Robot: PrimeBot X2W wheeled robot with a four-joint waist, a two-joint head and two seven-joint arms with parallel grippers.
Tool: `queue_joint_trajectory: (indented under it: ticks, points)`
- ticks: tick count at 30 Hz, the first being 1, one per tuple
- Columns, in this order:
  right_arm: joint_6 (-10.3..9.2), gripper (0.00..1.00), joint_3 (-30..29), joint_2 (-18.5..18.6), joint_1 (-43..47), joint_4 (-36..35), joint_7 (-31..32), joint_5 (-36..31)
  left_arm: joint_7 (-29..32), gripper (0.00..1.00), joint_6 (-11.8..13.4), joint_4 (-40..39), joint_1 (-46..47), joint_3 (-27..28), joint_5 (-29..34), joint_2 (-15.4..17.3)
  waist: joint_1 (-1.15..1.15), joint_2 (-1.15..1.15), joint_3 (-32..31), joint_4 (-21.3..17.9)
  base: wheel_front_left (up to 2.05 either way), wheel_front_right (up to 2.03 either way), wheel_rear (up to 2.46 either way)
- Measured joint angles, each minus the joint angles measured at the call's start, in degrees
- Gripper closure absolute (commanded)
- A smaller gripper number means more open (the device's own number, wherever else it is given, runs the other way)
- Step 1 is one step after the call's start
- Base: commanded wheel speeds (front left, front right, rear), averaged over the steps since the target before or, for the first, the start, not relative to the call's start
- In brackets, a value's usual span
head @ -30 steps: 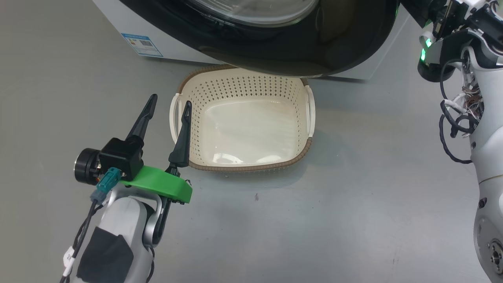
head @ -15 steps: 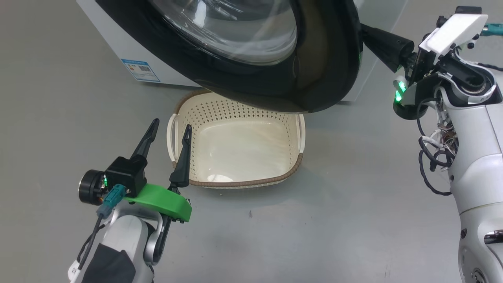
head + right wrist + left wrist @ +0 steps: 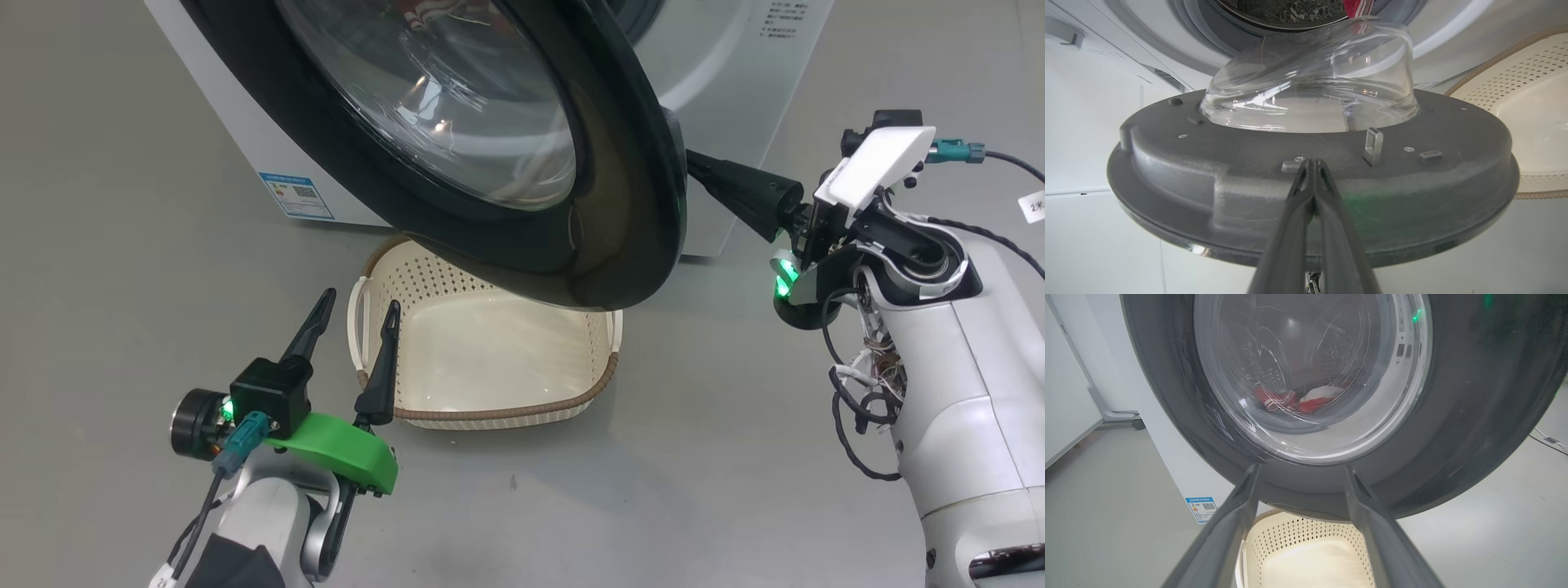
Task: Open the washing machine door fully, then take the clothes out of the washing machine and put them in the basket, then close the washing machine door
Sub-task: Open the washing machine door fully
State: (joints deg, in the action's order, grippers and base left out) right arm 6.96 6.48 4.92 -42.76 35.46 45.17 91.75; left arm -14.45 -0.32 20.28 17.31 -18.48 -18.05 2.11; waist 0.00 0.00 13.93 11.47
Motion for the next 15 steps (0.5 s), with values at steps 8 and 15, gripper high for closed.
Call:
queue_joint_trajectory:
  ticks: [8,15]
  points:
    - [0.00,1.00,1.40,-0.66,4.44,-2.08,0.23,0.60,0.00,0.00,-0.08,1.24,-1.33,-0.42,0.00,0.01,0.00,0.00,-2.53,0.52,0.00,0.00,0.00]
    - [0.00,1.00,2.87,-0.87,7.05,-3.64,0.23,1.02,0.00,0.00,-0.30,1.47,-1.88,-0.81,0.01,0.01,0.00,0.00,-3.68,2.00,0.00,0.00,0.00]
